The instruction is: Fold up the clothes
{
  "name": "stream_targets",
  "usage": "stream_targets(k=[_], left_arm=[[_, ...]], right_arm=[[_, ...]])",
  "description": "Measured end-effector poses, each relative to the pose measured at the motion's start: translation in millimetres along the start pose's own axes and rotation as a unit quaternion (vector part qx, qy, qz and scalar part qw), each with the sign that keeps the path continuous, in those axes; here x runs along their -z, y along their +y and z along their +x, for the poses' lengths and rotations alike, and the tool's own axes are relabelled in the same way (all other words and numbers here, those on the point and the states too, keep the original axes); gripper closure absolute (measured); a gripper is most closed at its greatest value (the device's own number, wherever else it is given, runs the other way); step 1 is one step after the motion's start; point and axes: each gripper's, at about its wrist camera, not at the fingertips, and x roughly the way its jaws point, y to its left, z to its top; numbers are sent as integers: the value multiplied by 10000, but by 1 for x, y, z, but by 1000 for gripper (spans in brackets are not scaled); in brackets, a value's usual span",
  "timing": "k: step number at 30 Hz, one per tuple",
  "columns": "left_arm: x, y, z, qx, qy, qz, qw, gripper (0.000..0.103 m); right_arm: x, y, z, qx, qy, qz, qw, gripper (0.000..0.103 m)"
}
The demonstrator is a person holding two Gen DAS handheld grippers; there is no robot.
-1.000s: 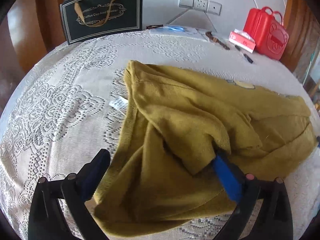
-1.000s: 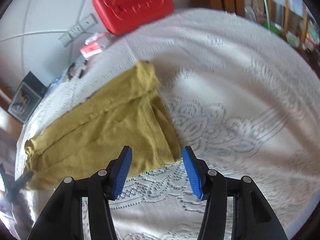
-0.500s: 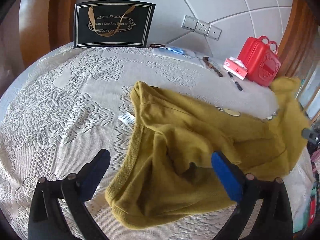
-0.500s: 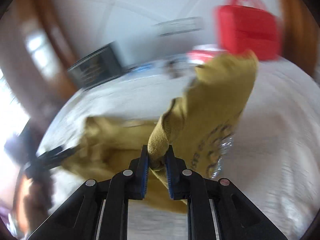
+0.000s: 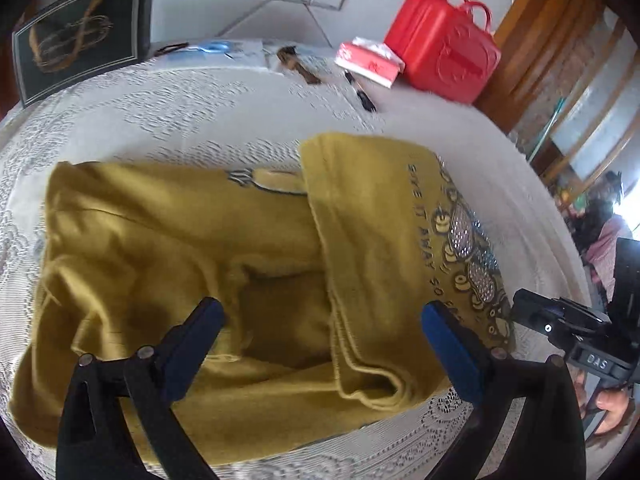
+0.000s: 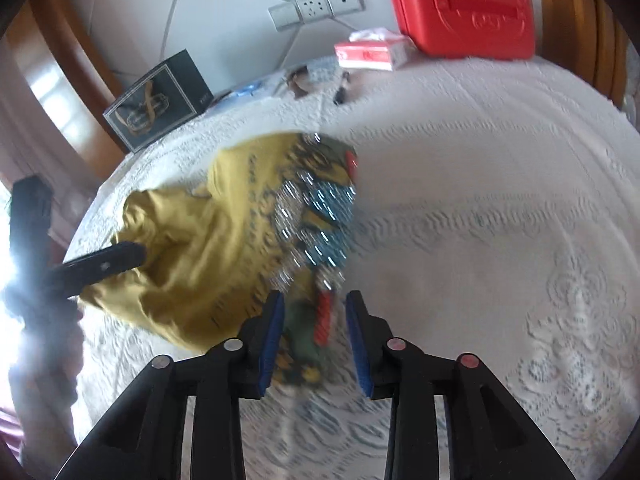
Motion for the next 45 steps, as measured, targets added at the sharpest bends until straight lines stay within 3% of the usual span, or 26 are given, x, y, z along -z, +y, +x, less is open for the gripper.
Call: stream_targets(k=[2,4,6,7,10,14,15,17,19,21,23,26,29,33,37,38,39,41,43,45], left_arm=[[1,-9,8,-27,104,71,9999,2],[0,-14,12,140,189,58,9997,13],[-2,-20,18,265,358,35,9990,46],[-2,-23,22,306,442,49,9985,52],[-1,-34,29,51,502,318,9982,54],[0,-29,27,247,498,184,9983,54],[1,-29,26,267,500,230,9981,59],[2,-31,27,81,537,344,9979,92],[-2,-31,20,16,462,359,9983,92],[-10,-32,-6,-313,104,571,9978,92],[-21,-25,-43,-442,-193,669,9966,92],[-29,-3,-93,-951,-558,773,9909,92],[-26,35,-113,-1524,-516,728,9843,92],[-7,87,-96,-2272,-300,519,9720,91],[14,134,-54,-2102,454,136,9765,84],[19,138,-49,-2105,506,186,9761,81],[19,137,-53,-2125,400,299,9759,73],[15,138,-64,-1989,462,250,9786,66],[6,135,-85,-1814,147,141,9832,58],[-7,134,-110,-1674,-368,27,9852,30]], right_arm=[[6,-8,2,-116,59,32,9999,66],[10,-13,5,-216,79,50,9997,64],[12,-16,7,-297,90,68,9995,63],[13,-18,8,-331,84,59,9994,63],[14,-13,6,-318,-33,-144,9994,63],[10,-17,4,-327,-169,-15,9993,63],[10,-19,3,-323,-178,46,9993,63],[10,-23,4,-342,-148,99,9993,63],[12,-28,5,-373,-138,215,9990,63],[13,-31,4,-430,-138,311,9985,63],[11,-29,2,-573,-186,350,9976,63],[7,-12,4,-874,-188,301,9955,57],[2,12,15,-1042,-196,188,9942,50],[-6,38,31,-1560,-223,321,9870,44],[-7,77,62,-1522,167,-62,9882,41],[-5,88,68,-1508,274,-267,9878,45],[-3,98,75,-1385,414,-491,9883,61],[2,115,81,-751,554,-1072,9898,68],[1,121,79,-577,746,-1333,9866,68],[-8,116,72,-729,744,-1229,9869,68]])
